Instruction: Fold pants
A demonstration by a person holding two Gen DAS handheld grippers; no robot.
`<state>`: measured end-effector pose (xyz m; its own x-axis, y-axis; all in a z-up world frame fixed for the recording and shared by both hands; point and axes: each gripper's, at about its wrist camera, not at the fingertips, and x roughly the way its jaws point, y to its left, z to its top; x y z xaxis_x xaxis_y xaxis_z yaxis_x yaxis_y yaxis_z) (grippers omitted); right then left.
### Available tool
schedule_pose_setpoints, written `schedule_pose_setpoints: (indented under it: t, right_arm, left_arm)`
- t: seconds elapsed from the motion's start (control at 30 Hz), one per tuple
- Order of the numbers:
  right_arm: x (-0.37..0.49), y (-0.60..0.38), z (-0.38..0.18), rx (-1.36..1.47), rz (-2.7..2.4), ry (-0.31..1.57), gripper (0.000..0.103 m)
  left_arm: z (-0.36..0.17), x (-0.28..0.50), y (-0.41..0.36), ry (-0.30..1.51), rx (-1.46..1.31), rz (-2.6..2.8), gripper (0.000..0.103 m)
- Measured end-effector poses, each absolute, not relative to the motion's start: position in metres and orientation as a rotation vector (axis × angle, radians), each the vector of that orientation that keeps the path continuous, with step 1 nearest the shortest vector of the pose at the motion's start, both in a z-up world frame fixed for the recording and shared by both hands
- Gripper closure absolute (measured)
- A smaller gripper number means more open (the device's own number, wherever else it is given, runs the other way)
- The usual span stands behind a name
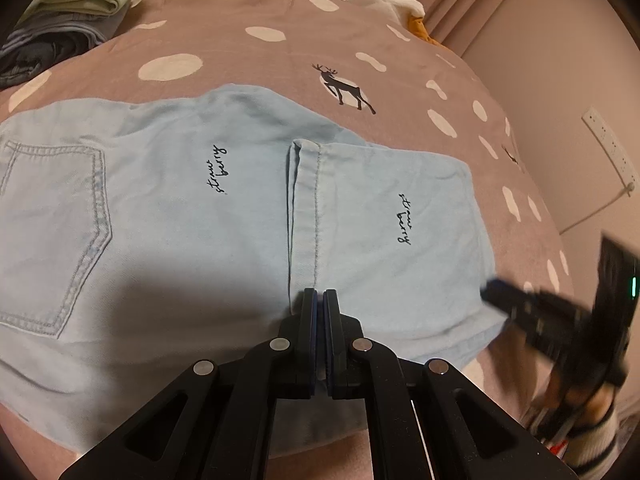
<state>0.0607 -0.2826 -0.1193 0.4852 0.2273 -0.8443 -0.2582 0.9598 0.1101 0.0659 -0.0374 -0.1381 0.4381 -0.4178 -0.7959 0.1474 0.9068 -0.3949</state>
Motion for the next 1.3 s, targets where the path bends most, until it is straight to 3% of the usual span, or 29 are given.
schedule_pose_setpoints:
  t: [0.17,0.27,0.4,0.63,0.87,1.03,1.3]
  right_arm:
    - [0.031,-0.284,-0.112,-0.014,0.235,0.977,0.080]
    - [0.018,-0.281,-0.097,-0.030,0.246,0.970,0.065]
    - [0.004,-0.271,-0.079,0.025,0.309,0.908,0.062]
    - [0.019,-0.224,-0.084,0.050,0.433,0.918,0.058]
    - [0.017,-0.173,-0.086,0.031,0.550,0.940,0.058]
    - [0.018,-0.163,-0.089,0.033,0.567,0.952,0.057]
    - [0.026,-0.164,-0.093,0.053,0.550,0.977,0.057]
  left_arm:
    - [-0.135,0.061,-0.026,1.083,-0.336,-0.355,0.100]
    - [-0.126,0.046,-0.010,1.067,-0.363,-0.351,0.080]
    - [-0.110,0.009,0.033,0.990,-0.460,-0.335,0.053]
    - [-0.106,-0.033,0.124,0.905,-0.705,-0.178,0.053]
    - [-0.147,-0.042,0.189,0.878,-1.039,-0.066,0.053]
    - [-0.169,-0.031,0.210,0.817,-1.226,-0.081,0.053]
    - [-0.170,-0.013,0.217,0.734,-1.267,-0.054,0.053]
